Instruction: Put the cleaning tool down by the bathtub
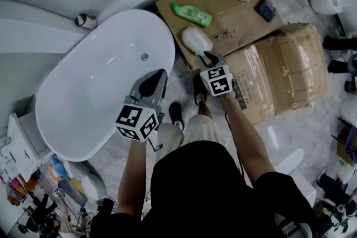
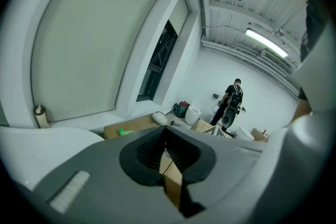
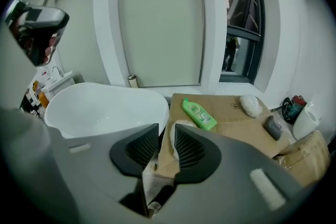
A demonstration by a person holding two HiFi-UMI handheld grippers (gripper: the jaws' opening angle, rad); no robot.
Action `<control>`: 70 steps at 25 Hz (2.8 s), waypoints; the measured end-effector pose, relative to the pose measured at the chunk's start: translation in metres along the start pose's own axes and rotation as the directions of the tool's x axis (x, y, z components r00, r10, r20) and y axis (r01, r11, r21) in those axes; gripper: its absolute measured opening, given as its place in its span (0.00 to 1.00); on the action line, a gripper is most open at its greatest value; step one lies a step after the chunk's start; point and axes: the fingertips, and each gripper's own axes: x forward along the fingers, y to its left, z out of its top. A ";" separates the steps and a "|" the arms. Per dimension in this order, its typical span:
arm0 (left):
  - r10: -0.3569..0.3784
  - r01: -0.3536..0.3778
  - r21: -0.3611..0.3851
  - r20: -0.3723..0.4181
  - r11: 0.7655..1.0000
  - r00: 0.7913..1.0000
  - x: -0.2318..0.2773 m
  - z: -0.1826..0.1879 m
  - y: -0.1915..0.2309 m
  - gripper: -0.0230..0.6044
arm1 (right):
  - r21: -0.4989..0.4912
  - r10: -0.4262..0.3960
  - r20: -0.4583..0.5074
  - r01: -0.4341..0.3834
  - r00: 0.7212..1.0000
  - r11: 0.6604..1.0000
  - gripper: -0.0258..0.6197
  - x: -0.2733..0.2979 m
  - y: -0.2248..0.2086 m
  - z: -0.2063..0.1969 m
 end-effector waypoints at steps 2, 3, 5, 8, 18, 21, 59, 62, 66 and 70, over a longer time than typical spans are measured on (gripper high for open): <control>-0.019 0.019 0.010 -0.003 1.000 1.000 -0.011 -0.006 -0.002 0.04 | 0.007 -0.016 0.020 0.016 1.000 1.000 0.19 -0.013 0.012 0.000; -0.027 0.027 0.014 -0.003 1.000 1.000 -0.018 -0.009 -0.002 0.03 | 0.012 -0.024 0.030 0.024 0.999 1.000 0.19 -0.019 0.019 0.000; -0.041 0.041 0.020 -0.003 0.999 0.999 -0.031 -0.014 -0.004 0.03 | 0.019 -0.037 0.047 0.036 0.998 0.999 0.19 -0.033 0.033 -0.001; -0.063 0.063 0.029 -0.001 0.998 0.998 -0.047 -0.016 -0.008 0.03 | 0.036 -0.050 0.078 0.047 0.996 0.998 0.19 -0.056 0.053 0.002; -0.154 0.151 0.090 0.030 0.984 0.988 -0.083 -0.007 -0.039 0.03 | 0.052 -0.109 0.222 0.100 0.969 0.994 0.19 -0.148 0.098 0.029; -0.181 0.178 0.085 0.034 0.980 0.983 -0.089 -0.007 -0.047 0.03 | 0.050 -0.133 0.265 0.124 0.955 0.991 0.19 -0.175 0.105 0.036; -0.303 0.271 0.259 0.093 0.927 0.948 -0.117 0.029 -0.133 0.04 | 0.141 -0.235 0.494 0.189 0.837 0.972 0.05 -0.347 0.134 0.066; -0.304 0.271 0.261 0.095 0.926 0.948 -0.118 0.033 -0.132 0.03 | 0.147 -0.239 0.500 0.190 0.832 0.971 0.05 -0.349 0.135 0.069; -0.308 0.273 0.264 0.098 0.925 0.946 -0.119 0.033 -0.134 0.03 | 0.148 -0.236 0.507 0.186 0.829 0.971 0.05 -0.350 0.138 0.069; -0.308 0.276 0.263 0.092 0.925 0.947 -0.117 0.031 -0.134 0.03 | 0.150 -0.233 0.507 0.182 0.830 0.972 0.05 -0.349 0.138 0.069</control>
